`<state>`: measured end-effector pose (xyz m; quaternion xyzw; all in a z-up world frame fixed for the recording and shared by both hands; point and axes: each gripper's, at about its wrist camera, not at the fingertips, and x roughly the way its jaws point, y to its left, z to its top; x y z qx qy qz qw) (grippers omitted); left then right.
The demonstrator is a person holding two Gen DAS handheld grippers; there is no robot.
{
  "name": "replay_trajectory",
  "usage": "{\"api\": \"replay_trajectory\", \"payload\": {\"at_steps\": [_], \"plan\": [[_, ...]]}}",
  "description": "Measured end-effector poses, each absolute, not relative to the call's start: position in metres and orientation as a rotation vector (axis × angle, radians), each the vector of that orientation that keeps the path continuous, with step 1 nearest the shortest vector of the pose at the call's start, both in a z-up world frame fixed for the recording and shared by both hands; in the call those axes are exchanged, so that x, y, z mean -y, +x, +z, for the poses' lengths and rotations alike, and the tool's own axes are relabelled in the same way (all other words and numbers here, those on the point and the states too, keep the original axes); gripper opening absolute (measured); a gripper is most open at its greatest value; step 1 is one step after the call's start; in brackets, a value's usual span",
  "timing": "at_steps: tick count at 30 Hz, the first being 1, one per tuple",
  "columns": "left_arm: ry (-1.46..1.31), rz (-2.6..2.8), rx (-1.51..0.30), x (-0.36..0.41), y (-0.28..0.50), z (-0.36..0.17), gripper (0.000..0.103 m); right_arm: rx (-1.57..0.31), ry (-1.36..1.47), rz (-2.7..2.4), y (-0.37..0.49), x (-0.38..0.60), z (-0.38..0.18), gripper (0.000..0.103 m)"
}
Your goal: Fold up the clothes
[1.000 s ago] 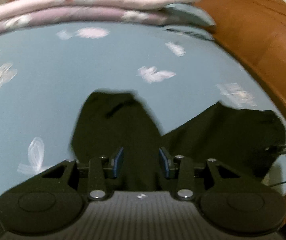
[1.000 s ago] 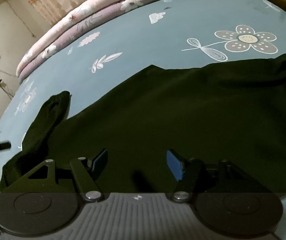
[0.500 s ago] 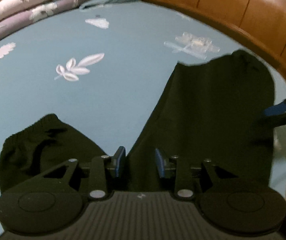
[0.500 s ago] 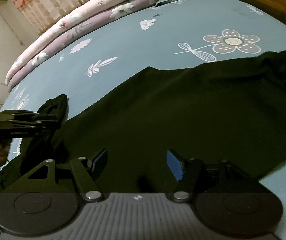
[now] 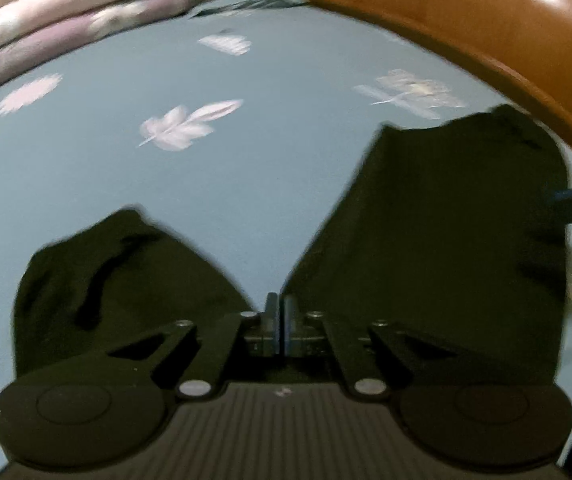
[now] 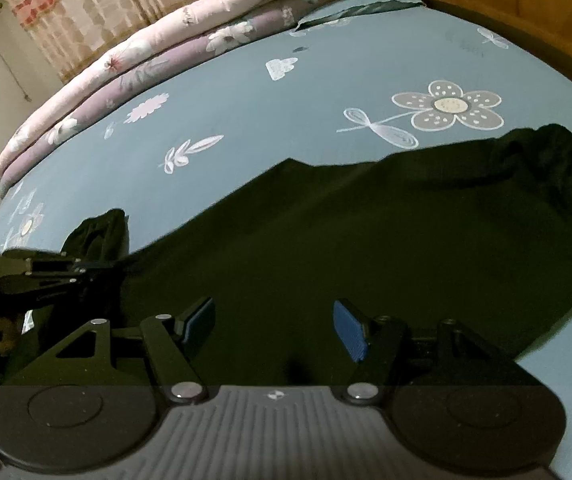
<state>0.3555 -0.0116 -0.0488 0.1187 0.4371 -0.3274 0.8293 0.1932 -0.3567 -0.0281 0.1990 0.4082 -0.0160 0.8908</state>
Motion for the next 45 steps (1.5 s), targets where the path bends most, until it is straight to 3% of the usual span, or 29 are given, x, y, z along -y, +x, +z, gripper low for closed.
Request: {"api": "replay_trajectory", "payload": {"at_steps": [9, 13, 15, 17, 20, 24, 30, 36, 41, 45], "plan": [[0.05, -0.935, -0.846, 0.03, 0.358, -0.005, 0.003, -0.893, 0.355, -0.089, 0.215, 0.361, -0.043, 0.072], [0.019, -1.035, -0.914, 0.076, 0.37, -0.032, 0.003, -0.926, 0.32, -0.113, 0.215, 0.361, -0.053, 0.072], [0.032, -0.993, -0.942, 0.092, 0.38, -0.053, 0.009, -0.931, 0.323, -0.123, 0.212, 0.363, -0.056, 0.072], [0.09, -0.847, -0.944, 0.095, 0.389, -0.065, 0.003, -0.93, 0.326, -0.137, 0.207, 0.366, -0.058, 0.072], [0.02, -0.771, -0.968, 0.079, 0.4, -0.064, 0.003, -0.919, 0.334, -0.166, 0.199, 0.371, -0.06, 0.075], [0.053, -0.839, -0.87, 0.08, 0.383, -0.031, 0.004, -0.88, 0.344, -0.199, 0.19, 0.377, -0.065, 0.075], [0.111, -0.875, -0.931, 0.116, 0.374, -0.055, 0.009, -0.908, 0.318, -0.189, 0.195, 0.368, -0.08, 0.076], [0.06, -0.761, -0.985, 0.116, 0.383, -0.056, 0.005, -0.875, 0.359, -0.166, 0.186, 0.363, -0.092, 0.103], [0.114, -0.88, -0.915, 0.159, 0.387, -0.031, 0.007, -0.851, 0.294, -0.162, 0.182, 0.354, -0.095, 0.103], [0.123, -0.938, -0.913, 0.202, 0.393, -0.043, 0.007, -0.792, 0.363, -0.145, 0.169, 0.367, -0.087, 0.103]]}}
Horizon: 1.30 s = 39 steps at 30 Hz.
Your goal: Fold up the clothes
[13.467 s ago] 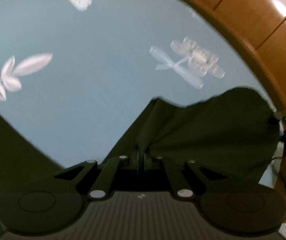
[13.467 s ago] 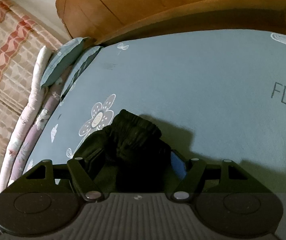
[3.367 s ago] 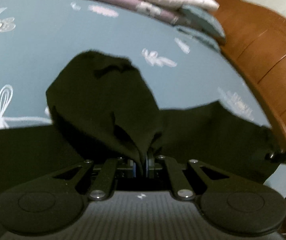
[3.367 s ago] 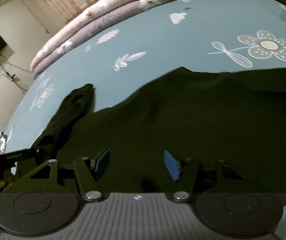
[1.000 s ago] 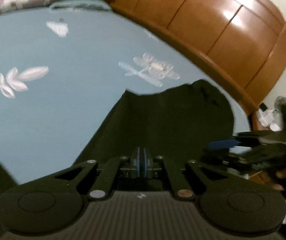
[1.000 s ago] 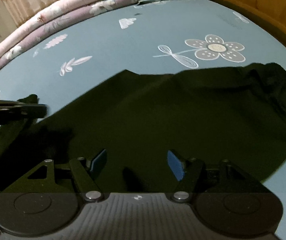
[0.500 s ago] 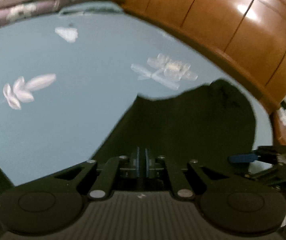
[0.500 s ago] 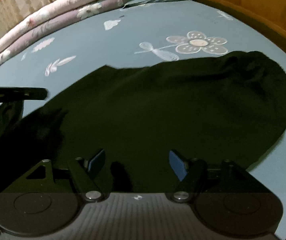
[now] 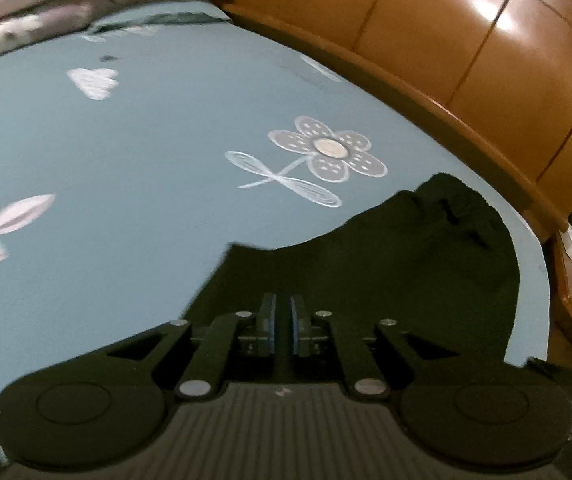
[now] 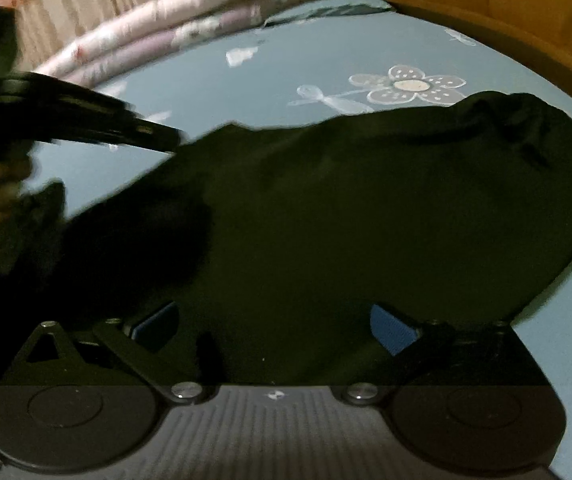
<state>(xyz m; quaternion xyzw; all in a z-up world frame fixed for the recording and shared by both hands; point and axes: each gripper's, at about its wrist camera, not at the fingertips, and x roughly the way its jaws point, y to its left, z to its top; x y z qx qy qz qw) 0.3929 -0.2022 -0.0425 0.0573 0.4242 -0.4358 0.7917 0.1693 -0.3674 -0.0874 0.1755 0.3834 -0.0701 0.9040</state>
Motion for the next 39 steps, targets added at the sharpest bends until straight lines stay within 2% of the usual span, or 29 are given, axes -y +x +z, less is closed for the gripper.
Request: {"api": "replay_trajectory", "payload": {"at_steps": [6, 8, 12, 17, 23, 24, 25, 27, 32, 39], "plan": [[0.065, -0.882, -0.966, 0.227, 0.414, -0.075, 0.008, -0.685, 0.235, -0.157, 0.176, 0.413, -0.058, 0.103], [0.012, -0.878, -0.976, 0.223, 0.418, -0.075, 0.011, -0.66, 0.18, -0.138, 0.191, 0.429, -0.052, 0.103], [0.004, -0.861, -0.985, 0.221, 0.418, -0.074, 0.011, -0.72, 0.179, -0.125, 0.228, 0.463, -0.071, 0.103], [0.009, -0.815, -0.982, 0.223, 0.419, -0.075, 0.008, -0.786, 0.153, -0.175, 0.206, 0.487, -0.094, 0.103], [0.022, -0.787, -0.998, 0.228, 0.419, -0.069, 0.007, -0.76, 0.121, -0.215, 0.171, 0.485, -0.09, 0.103], [0.03, -0.791, -0.998, 0.231, 0.418, -0.064, 0.009, -0.752, 0.125, -0.222, 0.169, 0.484, -0.087, 0.103], [0.031, -0.807, -0.986, 0.235, 0.415, -0.059, 0.016, -0.727, 0.142, -0.227, 0.166, 0.484, -0.081, 0.103], [0.035, -0.855, -0.963, 0.246, 0.408, -0.049, 0.021, -0.669, 0.185, -0.213, 0.158, 0.487, -0.074, 0.103], [0.073, -0.995, -0.933, 0.288, 0.389, -0.042, 0.021, -0.733, 0.244, -0.292, 0.165, 0.499, -0.096, 0.103], [0.139, -1.109, -0.932, 0.333, 0.374, -0.067, 0.021, -0.678, 0.32, -0.326, 0.135, 0.487, -0.084, 0.103]]}}
